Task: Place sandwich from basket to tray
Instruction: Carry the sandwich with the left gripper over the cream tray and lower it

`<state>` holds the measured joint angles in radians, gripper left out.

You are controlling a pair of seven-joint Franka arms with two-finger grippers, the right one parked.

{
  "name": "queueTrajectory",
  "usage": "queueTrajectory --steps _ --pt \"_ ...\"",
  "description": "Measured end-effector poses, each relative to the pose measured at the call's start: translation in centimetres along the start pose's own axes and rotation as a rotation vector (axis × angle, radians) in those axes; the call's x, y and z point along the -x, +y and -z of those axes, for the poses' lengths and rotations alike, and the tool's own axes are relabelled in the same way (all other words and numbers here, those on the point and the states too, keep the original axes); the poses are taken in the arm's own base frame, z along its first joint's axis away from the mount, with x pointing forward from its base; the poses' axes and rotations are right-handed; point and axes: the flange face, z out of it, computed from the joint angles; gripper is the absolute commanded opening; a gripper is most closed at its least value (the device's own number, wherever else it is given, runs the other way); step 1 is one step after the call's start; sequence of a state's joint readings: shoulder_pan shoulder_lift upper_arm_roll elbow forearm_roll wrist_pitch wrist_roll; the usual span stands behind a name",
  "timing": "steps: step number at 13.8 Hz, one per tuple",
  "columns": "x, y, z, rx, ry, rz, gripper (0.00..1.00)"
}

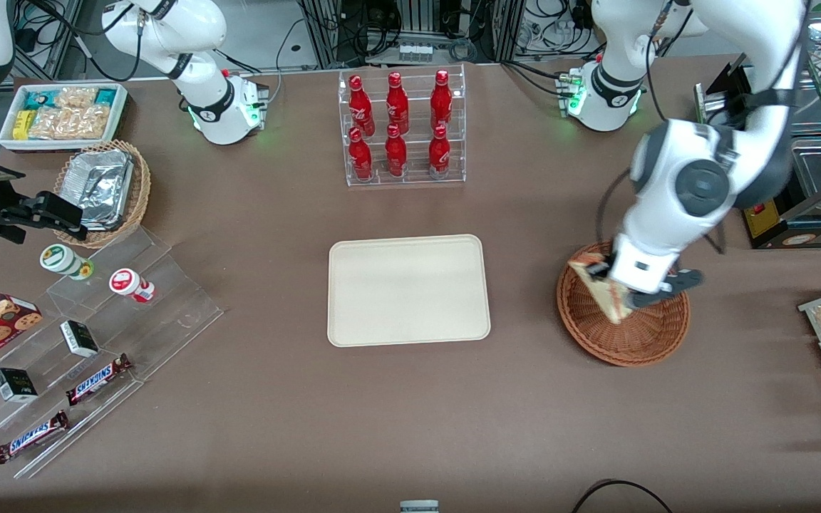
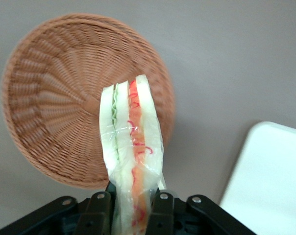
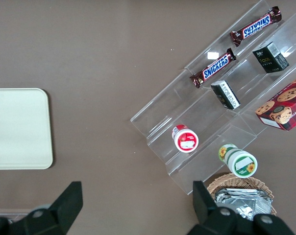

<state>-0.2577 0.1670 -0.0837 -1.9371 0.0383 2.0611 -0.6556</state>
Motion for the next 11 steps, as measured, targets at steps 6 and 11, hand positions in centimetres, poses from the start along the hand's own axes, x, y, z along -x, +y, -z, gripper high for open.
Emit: queueTrajectory --steps 6,11 --pt "6.5 12.1 -0.2 0.013 0.014 -0.155 0.24" --pt "11.1 22.0 -3.8 0.029 0.01 -0.229 0.21"
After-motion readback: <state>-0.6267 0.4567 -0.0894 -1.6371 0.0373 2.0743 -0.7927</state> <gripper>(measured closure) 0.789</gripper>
